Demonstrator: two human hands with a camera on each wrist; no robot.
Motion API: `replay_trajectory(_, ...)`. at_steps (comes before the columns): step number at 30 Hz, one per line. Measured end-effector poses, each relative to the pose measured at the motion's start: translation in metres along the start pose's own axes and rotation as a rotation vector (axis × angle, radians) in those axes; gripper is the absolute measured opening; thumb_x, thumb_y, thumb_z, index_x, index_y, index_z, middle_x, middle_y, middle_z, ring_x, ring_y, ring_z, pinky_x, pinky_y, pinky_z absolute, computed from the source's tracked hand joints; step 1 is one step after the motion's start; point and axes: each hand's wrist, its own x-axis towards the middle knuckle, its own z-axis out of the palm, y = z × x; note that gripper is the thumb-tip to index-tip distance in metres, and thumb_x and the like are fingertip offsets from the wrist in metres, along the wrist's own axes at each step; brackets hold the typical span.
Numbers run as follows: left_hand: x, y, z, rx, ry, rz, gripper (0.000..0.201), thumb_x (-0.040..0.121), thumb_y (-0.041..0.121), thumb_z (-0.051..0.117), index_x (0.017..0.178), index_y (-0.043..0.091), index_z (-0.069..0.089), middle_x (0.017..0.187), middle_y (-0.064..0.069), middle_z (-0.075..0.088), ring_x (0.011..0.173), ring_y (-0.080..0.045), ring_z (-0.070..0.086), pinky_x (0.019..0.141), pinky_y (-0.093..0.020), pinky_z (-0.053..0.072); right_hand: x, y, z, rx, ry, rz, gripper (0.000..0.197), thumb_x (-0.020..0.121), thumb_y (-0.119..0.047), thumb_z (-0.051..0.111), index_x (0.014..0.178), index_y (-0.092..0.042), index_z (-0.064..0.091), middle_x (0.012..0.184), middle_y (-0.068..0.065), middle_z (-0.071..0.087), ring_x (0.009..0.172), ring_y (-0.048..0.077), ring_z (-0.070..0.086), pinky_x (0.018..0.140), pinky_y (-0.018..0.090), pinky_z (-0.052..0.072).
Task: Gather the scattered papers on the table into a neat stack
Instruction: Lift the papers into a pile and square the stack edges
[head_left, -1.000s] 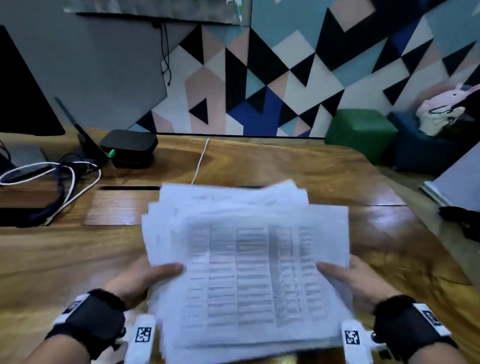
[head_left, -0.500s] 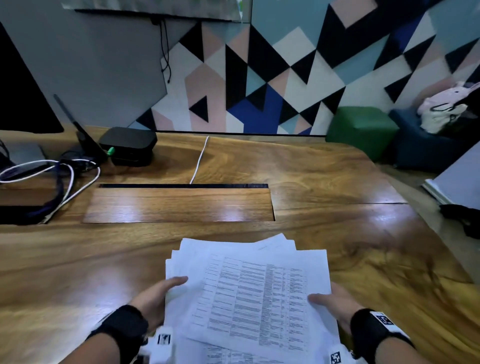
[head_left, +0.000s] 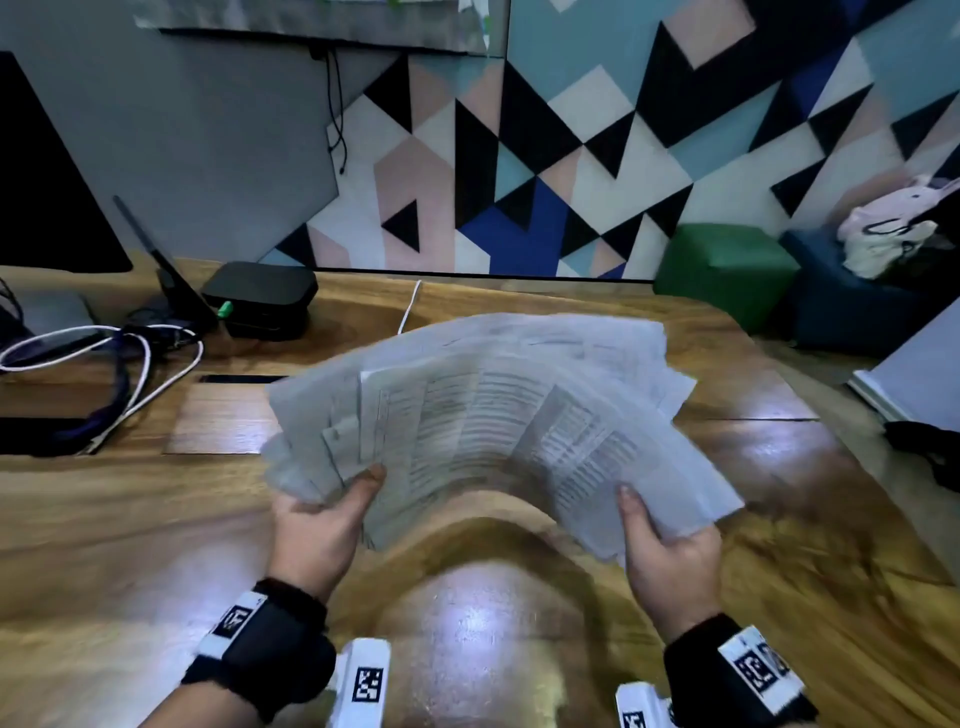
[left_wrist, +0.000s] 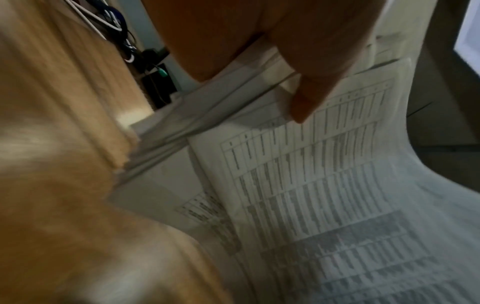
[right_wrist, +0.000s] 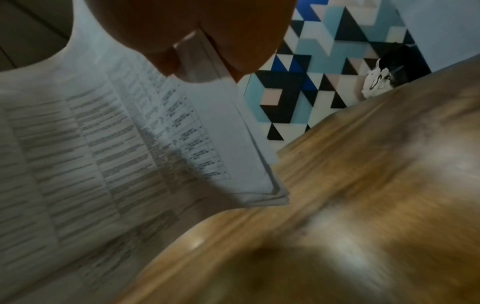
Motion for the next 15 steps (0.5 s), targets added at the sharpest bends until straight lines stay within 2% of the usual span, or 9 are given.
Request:
replay_trajectory(2, -0.006, -0.016, -0.010, 0.033, 0.001, -0.069, 0.027, 0.078, -0.009, 0.071, 0.101, 0.006, 0.069, 0.083, 0.007, 0.078, 0.078, -0.001, 0.072, 0.069, -0.017, 0.058, -0.010, 0.014, -0.003, -0.038, -0.039, 0.002, 0.034, 0.077, 0.017, 0.070, 0.075, -0.018, 0.067, 0.075, -0.027, 0.072, 0.074, -0.012, 0.065, 0.074, 0.007, 0.051)
replay_trajectory(3, -0.008, -0.025, -0.018, 0.067, 0.007, -0.102, 0.026, 0.077, -0.008, 0.073, 0.099, 0.007, 0.069, 0.084, 0.002, 0.078, 0.074, 0.001, 0.071, 0.065, -0.016, 0.058, -0.015, 0.021, -0.006, -0.043, -0.064, -0.001, 0.033, 0.074, 0.016, 0.071, 0.073, -0.016, 0.066, 0.070, -0.024, 0.071, 0.068, -0.011, 0.063, 0.069, 0.007, 0.050)
replay_trajectory(4, -0.010, -0.034, -0.026, 0.106, 0.019, -0.129, 0.026, 0.076, -0.006, 0.075, 0.099, 0.004, 0.069, 0.088, -0.007, 0.076, 0.070, 0.001, 0.070, 0.062, -0.015, 0.057, -0.017, 0.026, -0.007, -0.042, -0.067, -0.004, 0.032, 0.071, 0.011, 0.067, 0.074, -0.021, 0.066, 0.069, -0.023, 0.069, 0.065, -0.011, 0.060, 0.065, 0.007, 0.048)
replay_trajectory(6, -0.008, -0.047, -0.038, 0.140, 0.069, -0.152, 0.030, 0.074, -0.004, 0.077, 0.102, -0.007, 0.066, 0.091, -0.020, 0.071, 0.059, 0.001, 0.066, 0.058, -0.014, 0.054, -0.018, 0.029, -0.006, -0.055, -0.043, -0.012, 0.037, 0.066, 0.003, 0.055, 0.074, -0.031, 0.068, 0.069, -0.025, 0.068, 0.065, -0.012, 0.059, 0.065, 0.006, 0.047)
replay_trajectory(8, -0.008, -0.052, -0.039, 0.140, 0.102, -0.148, 0.025, 0.076, -0.007, 0.073, 0.099, -0.011, 0.064, 0.086, -0.016, 0.067, 0.055, 0.002, 0.061, 0.055, -0.010, 0.051, -0.015, 0.029, -0.001, -0.053, -0.038, -0.008, 0.029, 0.066, 0.001, 0.051, 0.075, -0.022, 0.066, 0.067, -0.027, 0.068, 0.065, -0.014, 0.059, 0.065, 0.005, 0.047)
replay_trajectory(10, -0.007, -0.052, -0.034, 0.142, 0.109, -0.123, 0.022, 0.075, -0.007, 0.072, 0.095, -0.005, 0.065, 0.078, -0.009, 0.064, 0.058, 0.002, 0.061, 0.055, -0.007, 0.049, -0.013, 0.030, 0.004, -0.052, -0.003, -0.015, 0.016, 0.066, -0.001, 0.053, 0.077, -0.004, 0.064, 0.063, -0.032, 0.066, 0.062, -0.018, 0.058, 0.064, 0.002, 0.045)
replay_trajectory(12, -0.008, -0.049, -0.027, 0.137, 0.119, -0.102, 0.019, 0.080, -0.013, 0.065, 0.093, 0.002, 0.064, 0.078, -0.002, 0.063, 0.060, 0.005, 0.062, 0.057, -0.005, 0.049, -0.013, 0.029, 0.007, -0.059, 0.035, 0.011, 0.007, 0.068, -0.001, 0.057, 0.073, -0.001, 0.063, 0.056, -0.031, 0.064, 0.055, -0.018, 0.055, 0.058, 0.002, 0.043)
replay_trajectory(13, -0.008, -0.047, -0.023, 0.141, 0.126, -0.096, 0.021, 0.083, -0.014, 0.061, 0.090, 0.005, 0.063, 0.078, -0.001, 0.063, 0.062, 0.005, 0.062, 0.057, -0.004, 0.049, -0.013, 0.028, 0.008, -0.057, 0.037, 0.034, 0.008, 0.071, 0.004, 0.061, 0.068, -0.003, 0.061, 0.052, -0.029, 0.062, 0.051, -0.016, 0.053, 0.054, 0.003, 0.042)
replay_trajectory(15, -0.008, -0.042, -0.017, 0.146, 0.136, -0.073, 0.024, 0.084, -0.014, 0.059, 0.086, 0.010, 0.063, 0.077, 0.001, 0.063, 0.061, 0.007, 0.062, 0.056, -0.003, 0.049, -0.011, 0.026, 0.013, -0.063, 0.037, 0.069, 0.033, 0.079, 0.018, 0.058, 0.060, -0.010, 0.057, 0.046, -0.023, 0.056, 0.046, -0.009, 0.047, 0.049, 0.006, 0.039)
